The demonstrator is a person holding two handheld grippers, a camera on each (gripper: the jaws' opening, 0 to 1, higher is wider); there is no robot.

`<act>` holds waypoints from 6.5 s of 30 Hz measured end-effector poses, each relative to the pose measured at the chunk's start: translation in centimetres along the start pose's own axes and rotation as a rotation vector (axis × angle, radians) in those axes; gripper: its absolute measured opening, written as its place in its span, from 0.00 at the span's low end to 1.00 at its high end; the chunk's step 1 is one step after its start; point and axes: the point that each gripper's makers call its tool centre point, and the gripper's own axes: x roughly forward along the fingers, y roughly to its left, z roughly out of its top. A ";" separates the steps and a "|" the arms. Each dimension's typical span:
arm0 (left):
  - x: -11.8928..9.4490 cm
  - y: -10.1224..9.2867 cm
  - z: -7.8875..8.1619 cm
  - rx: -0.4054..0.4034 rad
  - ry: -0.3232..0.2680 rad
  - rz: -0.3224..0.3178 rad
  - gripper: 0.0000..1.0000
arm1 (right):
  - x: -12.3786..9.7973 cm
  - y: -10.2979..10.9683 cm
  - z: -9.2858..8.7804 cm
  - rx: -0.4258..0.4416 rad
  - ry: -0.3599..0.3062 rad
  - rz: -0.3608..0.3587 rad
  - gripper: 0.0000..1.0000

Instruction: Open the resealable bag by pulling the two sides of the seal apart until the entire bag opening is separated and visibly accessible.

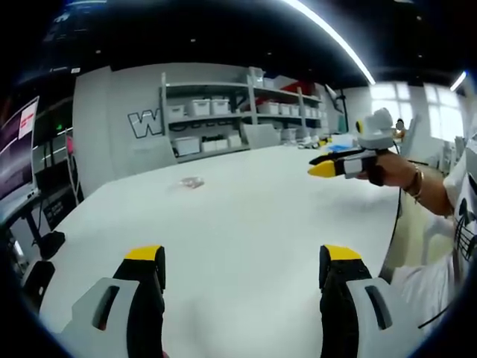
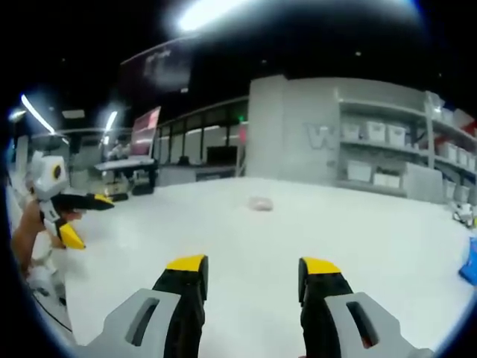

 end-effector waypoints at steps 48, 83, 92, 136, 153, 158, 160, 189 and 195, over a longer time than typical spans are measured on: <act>-0.2 -0.7 0.3 0.006 -0.007 -0.019 0.84 | 5.3 0.7 1.7 -0.051 0.036 0.035 0.45; -0.4 -0.1 0.3 -0.006 -0.009 -0.018 0.83 | 8.8 0.0 1.4 -0.046 0.089 0.049 0.45; -0.2 0.1 -0.1 -0.015 -0.002 -0.022 0.83 | 9.5 -0.2 1.3 -0.041 0.095 0.057 0.44; 0.1 1.2 1.5 -0.060 0.020 -0.013 0.83 | 12.6 0.1 1.8 -0.042 0.132 0.085 0.42; 0.4 0.8 2.1 -0.059 0.022 -0.018 0.83 | 14.1 0.7 2.3 -0.074 0.139 0.112 0.41; 0.5 0.7 2.1 -0.057 0.025 -0.022 0.83 | 14.7 0.8 2.4 -0.076 0.141 0.114 0.41; 0.5 0.7 2.2 -0.056 0.023 -0.021 0.83 | 15.0 0.7 2.3 -0.078 0.143 0.114 0.40; 0.7 1.3 1.6 -0.079 0.030 -0.023 0.83 | 18.0 -0.2 1.5 -0.064 0.158 0.119 0.37; 0.8 1.4 1.4 -0.084 0.030 -0.022 0.83 | 18.7 0.1 1.5 -0.065 0.159 0.132 0.36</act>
